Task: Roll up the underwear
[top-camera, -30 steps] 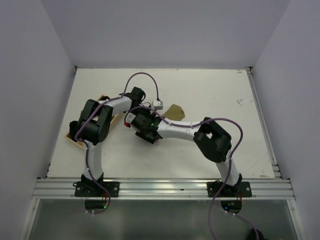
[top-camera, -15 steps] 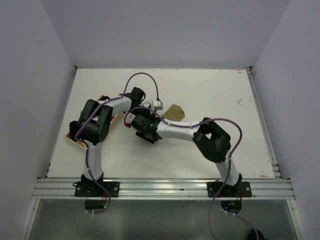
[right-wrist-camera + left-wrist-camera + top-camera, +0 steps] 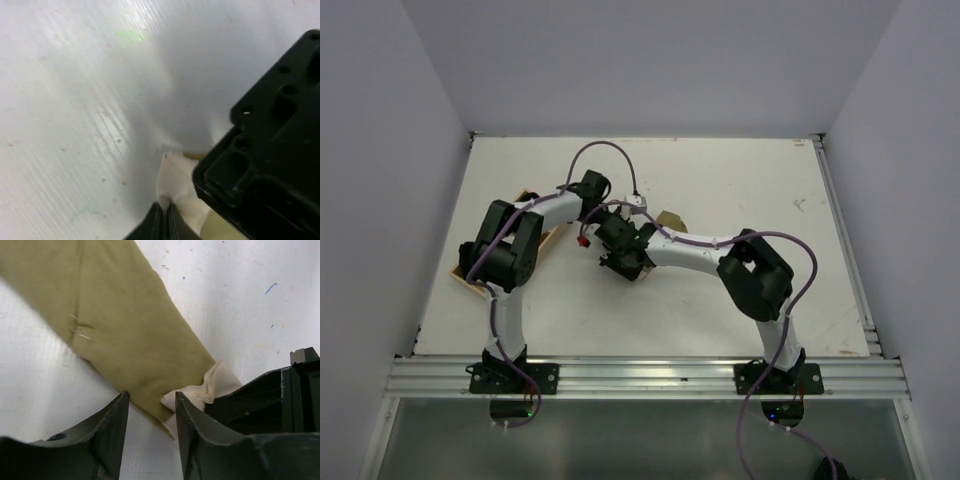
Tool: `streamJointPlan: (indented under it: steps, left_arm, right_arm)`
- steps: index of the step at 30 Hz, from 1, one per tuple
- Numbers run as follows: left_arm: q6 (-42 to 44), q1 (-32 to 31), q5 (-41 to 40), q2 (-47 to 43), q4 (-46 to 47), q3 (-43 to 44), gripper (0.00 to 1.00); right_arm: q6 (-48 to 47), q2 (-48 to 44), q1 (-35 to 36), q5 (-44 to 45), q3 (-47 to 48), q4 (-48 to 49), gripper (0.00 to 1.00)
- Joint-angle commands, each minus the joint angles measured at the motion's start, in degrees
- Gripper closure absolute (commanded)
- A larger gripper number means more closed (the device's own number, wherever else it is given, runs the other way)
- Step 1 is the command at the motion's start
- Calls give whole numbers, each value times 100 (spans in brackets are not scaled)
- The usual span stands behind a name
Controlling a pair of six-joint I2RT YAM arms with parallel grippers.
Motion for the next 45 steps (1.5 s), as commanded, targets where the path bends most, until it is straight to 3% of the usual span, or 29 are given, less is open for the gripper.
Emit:
streamJointPlan:
  steps: [1, 7, 11, 20, 25, 29, 31, 32, 35, 37, 41, 45]
  left_arm:
    - [-570, 39, -262, -453, -229, -19, 52]
    - [-1027, 303, -288, -900, 96, -151, 46]
    - [-1649, 505, -534, -1567, 816, -790, 48]
    - [-3294, 1050, -2221, -2552, 2450, -1759, 51]
    - [-3163, 1077, -2153, -2922, 2828, -2005, 52]
    - [-2340, 1077, -1118, -3396, 3339, -2409, 53]
    - [-1516, 1077, 529, -3581, 3296, -2567, 49]
    - [-1276, 1077, 538, -3608, 3252, -2603, 49]
    - [-607, 1077, 1703, -3425, 2508, -2402, 51]
    - [128, 1068, 2030, -3048, 1875, -2078, 52]
    - [2037, 604, 1823, -2317, -810, -1462, 53]
    - [2943, 137, 1812, -1834, -1617, -1320, 55]
  right_arm:
    - [985, -235, -751, -834, -419, -14, 100]
    - [1231, -526, -884, -1504, -833, 128, 100]
    - [1442, -684, -954, -2040, -1096, 277, 100]
    - [1601, -930, -1323, -2682, -1668, 725, 100]
    - [1802, -869, -1577, -3182, -1791, 980, 100]
    - [2075, -781, -1964, -4096, -1765, 1173, 100]
    - [2154, -746, -2140, -4604, -1809, 1270, 100]
    - [2181, -737, -2184, -4817, -1870, 1270, 100]
    - [2496, -815, -2334, -5510, -2290, 1777, 100]
    - [2699, -860, -2387, -5741, -2529, 2086, 100]
    - [3243, -877, -2396, -6136, -3108, 2893, 100]
    - [3604, -868, -2396, -6409, -3452, 3484, 100]
